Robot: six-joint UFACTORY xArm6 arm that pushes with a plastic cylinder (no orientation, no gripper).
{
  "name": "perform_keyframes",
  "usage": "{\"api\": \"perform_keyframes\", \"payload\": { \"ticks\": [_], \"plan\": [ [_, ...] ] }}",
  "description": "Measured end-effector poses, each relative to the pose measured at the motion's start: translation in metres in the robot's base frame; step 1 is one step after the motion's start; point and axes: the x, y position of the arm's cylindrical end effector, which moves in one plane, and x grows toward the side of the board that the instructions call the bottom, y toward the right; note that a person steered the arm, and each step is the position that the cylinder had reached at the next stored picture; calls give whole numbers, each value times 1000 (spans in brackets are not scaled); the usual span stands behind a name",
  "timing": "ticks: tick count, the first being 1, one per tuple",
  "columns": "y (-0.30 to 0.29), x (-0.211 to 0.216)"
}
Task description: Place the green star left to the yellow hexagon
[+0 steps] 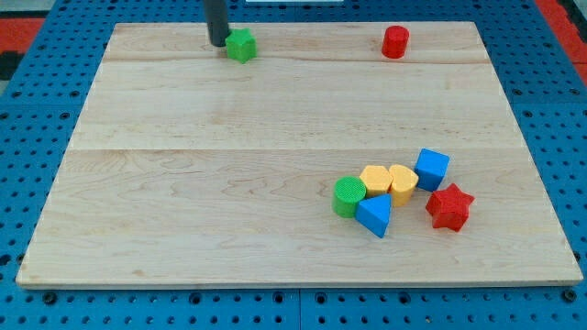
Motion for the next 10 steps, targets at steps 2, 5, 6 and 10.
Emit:
{"api": "perform_keyframes", "payload": {
  "ticks": [2, 5, 6, 10],
  "plan": [
    [90, 16],
    [41, 59],
    [15, 57],
    [-29, 108]
  ]
}}
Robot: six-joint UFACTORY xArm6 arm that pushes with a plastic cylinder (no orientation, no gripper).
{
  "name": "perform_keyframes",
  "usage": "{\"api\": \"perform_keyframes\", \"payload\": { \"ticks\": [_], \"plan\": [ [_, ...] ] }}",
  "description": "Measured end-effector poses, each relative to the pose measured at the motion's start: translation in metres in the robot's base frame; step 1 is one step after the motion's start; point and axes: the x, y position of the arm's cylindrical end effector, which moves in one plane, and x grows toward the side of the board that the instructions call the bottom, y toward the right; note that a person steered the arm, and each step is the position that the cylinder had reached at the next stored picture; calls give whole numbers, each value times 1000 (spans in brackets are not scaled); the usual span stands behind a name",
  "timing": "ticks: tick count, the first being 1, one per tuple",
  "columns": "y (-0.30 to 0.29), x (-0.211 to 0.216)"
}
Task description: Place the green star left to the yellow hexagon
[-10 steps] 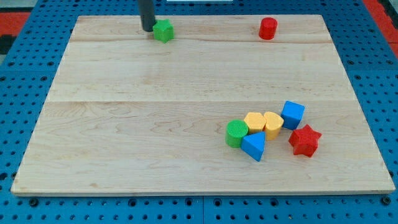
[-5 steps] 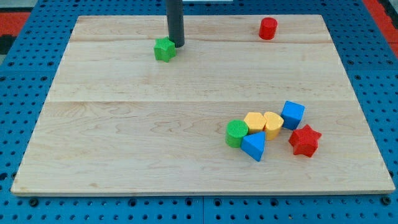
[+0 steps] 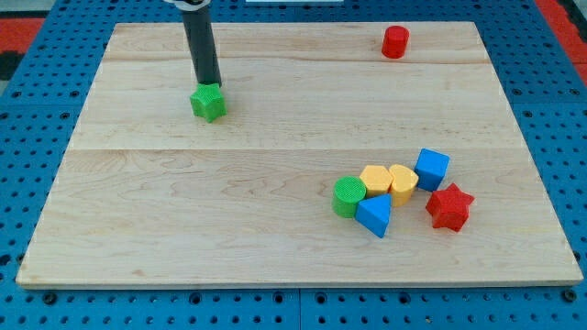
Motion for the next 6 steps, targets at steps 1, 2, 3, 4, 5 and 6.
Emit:
{"api": "perform_keyframes", "payload": {
  "ticks": [1, 2, 3, 4, 5, 6],
  "plan": [
    [-8, 4],
    [8, 29],
    [7, 57],
    [11, 89],
    [53, 127],
    [-1, 138]
  ]
}}
